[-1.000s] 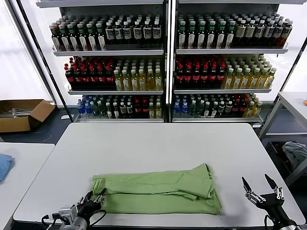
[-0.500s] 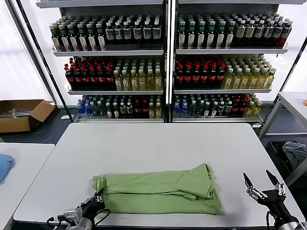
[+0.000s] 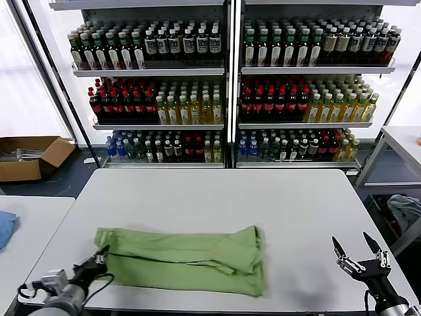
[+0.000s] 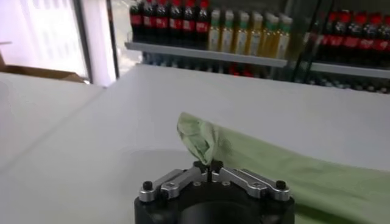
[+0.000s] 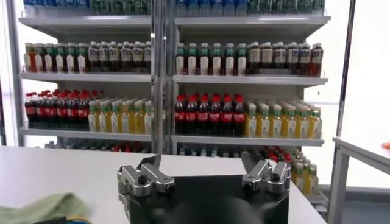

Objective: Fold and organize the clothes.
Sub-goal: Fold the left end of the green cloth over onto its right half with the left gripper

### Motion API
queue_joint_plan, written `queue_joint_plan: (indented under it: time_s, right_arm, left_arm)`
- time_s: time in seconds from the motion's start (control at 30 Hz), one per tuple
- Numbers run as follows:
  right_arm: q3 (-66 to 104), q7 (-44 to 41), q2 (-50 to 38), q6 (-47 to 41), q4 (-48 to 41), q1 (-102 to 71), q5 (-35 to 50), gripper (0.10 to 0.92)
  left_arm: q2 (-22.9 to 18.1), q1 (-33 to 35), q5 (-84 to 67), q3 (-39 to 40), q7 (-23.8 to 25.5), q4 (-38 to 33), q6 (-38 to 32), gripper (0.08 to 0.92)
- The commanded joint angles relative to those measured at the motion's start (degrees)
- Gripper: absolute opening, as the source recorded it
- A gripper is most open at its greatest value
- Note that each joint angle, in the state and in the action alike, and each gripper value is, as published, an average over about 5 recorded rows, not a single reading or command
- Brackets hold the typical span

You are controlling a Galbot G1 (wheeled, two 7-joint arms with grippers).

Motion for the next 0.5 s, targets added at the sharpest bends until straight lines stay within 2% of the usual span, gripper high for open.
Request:
queue_joint_plan:
  time_s: [0.03, 0.13, 0.23, 0.33, 0.4, 0.5]
  right_arm:
    - [-0.3, 0.0, -0.1, 0.0, 0.2, 0.1, 0.3, 0.823]
    - [-0.8, 0.1, 0.2, 0.1, 0.3, 0.2, 0.3, 0.823]
    - [-1.2, 0.1, 0.5, 0.3, 0.5, 0.0, 0.4, 0.823]
    - [-1.5, 0.3, 0.8, 0.4, 0.8, -0.4, 0.7, 0.823]
    - [-1.8, 0.4, 1.1, 0.5, 1.1, -0.5, 0.7, 0.823]
    - [-2.0, 0.4, 1.4, 0.7, 1.8, -1.2, 0.7, 0.823]
  left_arm:
    - [11.3, -0.1, -4.7, -17.2, 6.4, 6.5, -0.2, 0.092]
    - [14.6, -1.5, -5.0, -19.0, 7.1, 8.3, 0.2, 0.092]
    - [15.8, -2.7, -8.9, -18.6, 5.3, 5.7, 2.0, 0.092]
    - [13.3, -3.2, -14.9, -14.4, 1.9, -3.4, 4.7, 0.092]
    - [10.6, -3.2, -15.5, -9.0, 0.6, -10.0, 5.5, 0.092]
    - [7.3, -3.6, -12.9, 0.9, -0.7, -15.1, 5.9, 0.092]
